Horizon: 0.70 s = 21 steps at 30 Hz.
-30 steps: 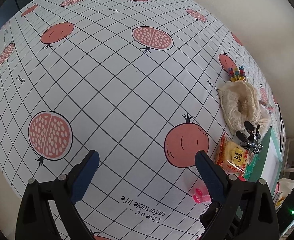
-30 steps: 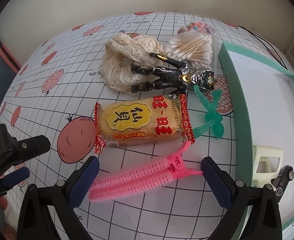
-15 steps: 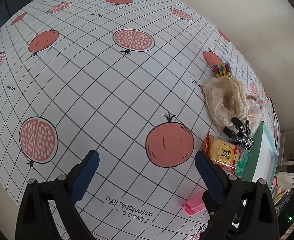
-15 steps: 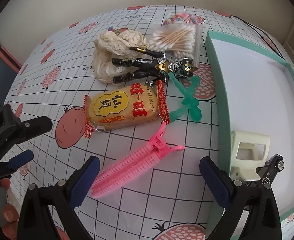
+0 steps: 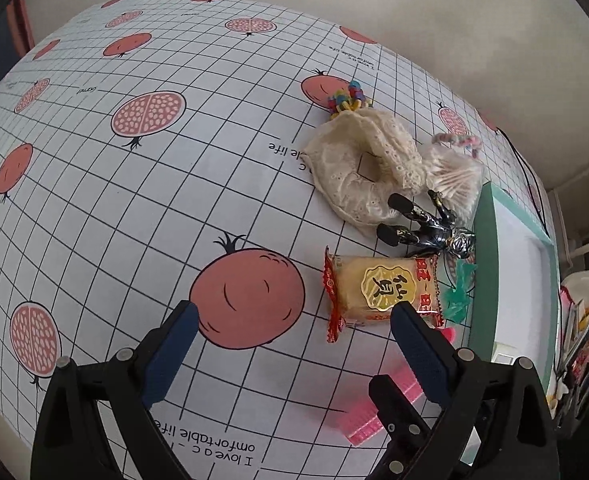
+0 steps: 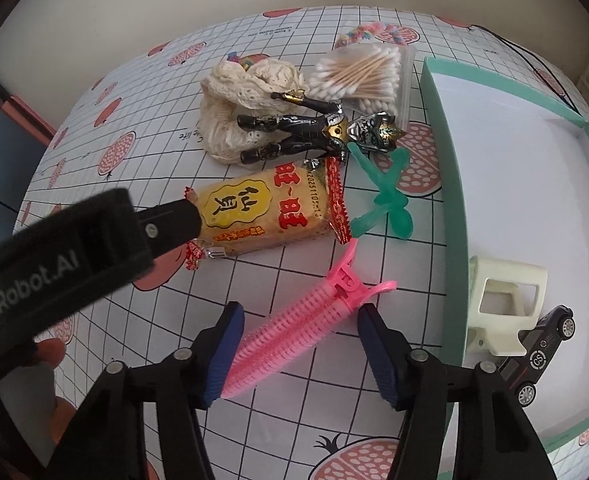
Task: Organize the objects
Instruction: 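Close the right gripper on the pink hair clip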
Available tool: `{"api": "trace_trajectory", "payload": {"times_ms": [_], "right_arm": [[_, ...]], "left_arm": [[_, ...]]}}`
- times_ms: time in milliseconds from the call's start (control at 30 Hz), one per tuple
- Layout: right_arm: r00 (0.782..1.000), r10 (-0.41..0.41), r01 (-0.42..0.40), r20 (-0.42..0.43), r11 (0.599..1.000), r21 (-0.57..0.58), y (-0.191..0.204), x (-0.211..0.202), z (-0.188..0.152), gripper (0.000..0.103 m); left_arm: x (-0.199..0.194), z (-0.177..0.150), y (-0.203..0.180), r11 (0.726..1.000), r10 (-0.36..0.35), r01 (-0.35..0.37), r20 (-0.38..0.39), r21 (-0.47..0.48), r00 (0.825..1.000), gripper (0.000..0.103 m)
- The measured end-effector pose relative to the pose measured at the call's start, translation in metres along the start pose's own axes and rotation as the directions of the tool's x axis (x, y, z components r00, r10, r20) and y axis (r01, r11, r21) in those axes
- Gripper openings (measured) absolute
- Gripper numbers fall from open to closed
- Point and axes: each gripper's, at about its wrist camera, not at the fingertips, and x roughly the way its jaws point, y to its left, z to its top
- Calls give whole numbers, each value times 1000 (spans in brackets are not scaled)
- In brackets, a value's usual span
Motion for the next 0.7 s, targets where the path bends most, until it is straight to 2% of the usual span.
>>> {"api": "trace_trajectory", "payload": {"times_ms": [400, 533, 600, 700], "right_arm": [[1000, -9, 9, -15, 1000, 2, -3, -2, 0, 48], [1000, -5, 5, -11, 1000, 13, -6, -6, 0, 47], [1000, -2, 2, -5, 1000, 14, -9, -11, -1, 42], [1000, 7, -7, 2, 1000, 26, -10, -15, -1, 42]], "left_arm": [[0, -1, 4, 999, -49, 49, -12, -2, 999, 97], [1, -1, 1, 998, -57, 57, -17, 22, 998, 97], [0, -2, -1, 998, -59, 59, -19, 32, 998, 97], [0, -2, -3, 997, -56, 57, -19, 48, 998, 97]]}}
